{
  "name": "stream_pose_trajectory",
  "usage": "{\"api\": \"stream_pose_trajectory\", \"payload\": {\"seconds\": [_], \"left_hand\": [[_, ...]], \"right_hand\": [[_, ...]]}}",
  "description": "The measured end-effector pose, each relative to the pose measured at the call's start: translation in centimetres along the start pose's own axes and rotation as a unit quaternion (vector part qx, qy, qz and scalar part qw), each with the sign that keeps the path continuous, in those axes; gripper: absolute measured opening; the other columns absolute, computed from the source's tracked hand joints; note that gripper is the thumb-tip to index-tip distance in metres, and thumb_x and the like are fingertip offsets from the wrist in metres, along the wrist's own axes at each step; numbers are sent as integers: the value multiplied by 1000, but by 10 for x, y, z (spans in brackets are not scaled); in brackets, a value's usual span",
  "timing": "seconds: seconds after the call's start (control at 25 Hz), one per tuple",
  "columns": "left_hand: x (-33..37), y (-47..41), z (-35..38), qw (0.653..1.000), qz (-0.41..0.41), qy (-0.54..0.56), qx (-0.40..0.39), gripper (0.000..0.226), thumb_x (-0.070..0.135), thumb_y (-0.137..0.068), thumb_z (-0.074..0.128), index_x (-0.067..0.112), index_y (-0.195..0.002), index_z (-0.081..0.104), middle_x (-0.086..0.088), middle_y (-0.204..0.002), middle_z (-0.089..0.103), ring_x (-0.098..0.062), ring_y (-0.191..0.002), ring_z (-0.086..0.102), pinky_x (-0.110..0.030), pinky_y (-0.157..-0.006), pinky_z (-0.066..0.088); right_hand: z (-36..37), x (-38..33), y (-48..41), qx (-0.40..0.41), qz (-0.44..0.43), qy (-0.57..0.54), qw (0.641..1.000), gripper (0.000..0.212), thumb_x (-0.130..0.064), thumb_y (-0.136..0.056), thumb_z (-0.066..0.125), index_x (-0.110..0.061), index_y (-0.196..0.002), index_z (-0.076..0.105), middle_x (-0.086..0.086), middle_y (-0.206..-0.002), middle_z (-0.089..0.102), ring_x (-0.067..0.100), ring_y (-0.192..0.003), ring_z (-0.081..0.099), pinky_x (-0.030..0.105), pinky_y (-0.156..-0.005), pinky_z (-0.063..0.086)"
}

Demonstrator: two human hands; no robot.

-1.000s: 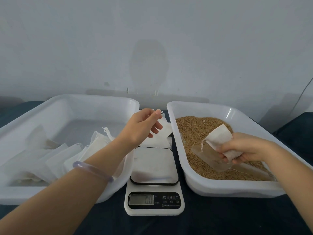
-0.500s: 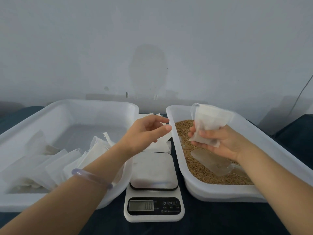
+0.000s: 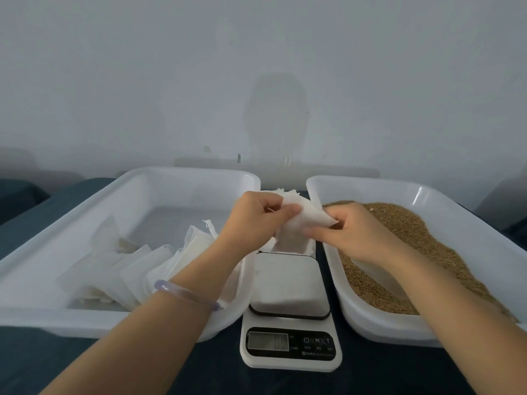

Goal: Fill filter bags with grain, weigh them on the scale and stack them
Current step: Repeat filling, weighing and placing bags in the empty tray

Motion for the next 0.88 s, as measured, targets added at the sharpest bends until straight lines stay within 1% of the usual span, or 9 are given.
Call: {"api": "stream_pose_trajectory", "payload": {"seconds": [0.08,0.16,0.24,0.36,0.48,0.6,0.68,0.8,0.88], "left_hand": [[-3,1,2,997,-7,-80,-20,50,24,-86,66,18,-48,34,9,-47,31,-12,-51,34,-25,-53,32],[-6,3,6,981,-4,-180,-66,43,32,-83,67,12,-54,42,10,-50,38,-9,-50,36,-24,-52,31],[-11,7,11,961,-11,-244,-133,33,35,-75,74,9,-65,57,5,-56,46,-13,-56,42,-25,-53,32],[-11,8,9,930,-7,-335,-151,20,28,-72,75,14,-66,62,5,-54,43,-17,-60,40,-16,-49,25],[-12,10,11,920,-6,-358,-162,12,26,-75,72,18,-72,63,8,-57,46,-14,-61,43,-12,-53,24],[-14,12,16,911,-2,-373,-174,11,23,-80,65,24,-74,57,13,-64,46,-13,-72,45,-25,-72,25],[-14,11,16,912,1,-373,-173,15,23,-81,65,25,-72,52,14,-65,44,-10,-70,43,-24,-67,25],[-16,10,18,910,4,-376,-176,21,24,-79,67,27,-68,50,13,-64,44,-7,-66,42,-13,-57,20],[-19,10,20,903,2,-387,-185,13,23,-79,67,24,-71,56,12,-63,45,-13,-69,45,-17,-58,22]], "right_hand": [[-1,2,1,14,-15,69,997,41,-28,-84,69,-3,-58,48,-11,-45,35,3,-42,29,16,-44,26],[3,5,-1,0,-13,106,994,43,-27,-86,66,-12,-52,44,-12,-42,35,3,-40,29,17,-43,26],[10,10,-5,-24,3,148,989,44,-30,-86,65,-17,-50,42,-10,-44,35,5,-41,28,20,-44,22],[20,15,-8,-62,21,195,979,39,-31,-86,64,-14,-55,48,-6,-49,39,8,-44,32,25,-48,24],[27,13,-10,-92,18,228,969,42,-30,-87,61,-16,-51,44,-8,-46,39,6,-42,31,24,-46,24],[33,6,-10,-107,6,265,958,45,-28,-88,59,-18,-49,40,-7,-45,37,6,-42,30,22,-44,21],[32,3,-10,-103,5,274,956,45,-28,-89,58,-19,-49,39,-6,-47,38,7,-43,32,22,-45,22],[31,4,-10,-103,10,284,953,43,-26,-89,55,-19,-50,38,-4,-49,40,12,-49,36,24,-48,22],[33,3,-9,-113,18,307,945,41,-28,-88,55,-20,-50,40,-4,-50,40,15,-53,38,24,-49,20]]}}
Point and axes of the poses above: each hand's wrist, its own y-axis away from the middle knuckle, its own z-axis out of the palm, x = y × z, the point moved 6 cm from there along -y, towards the middle knuckle
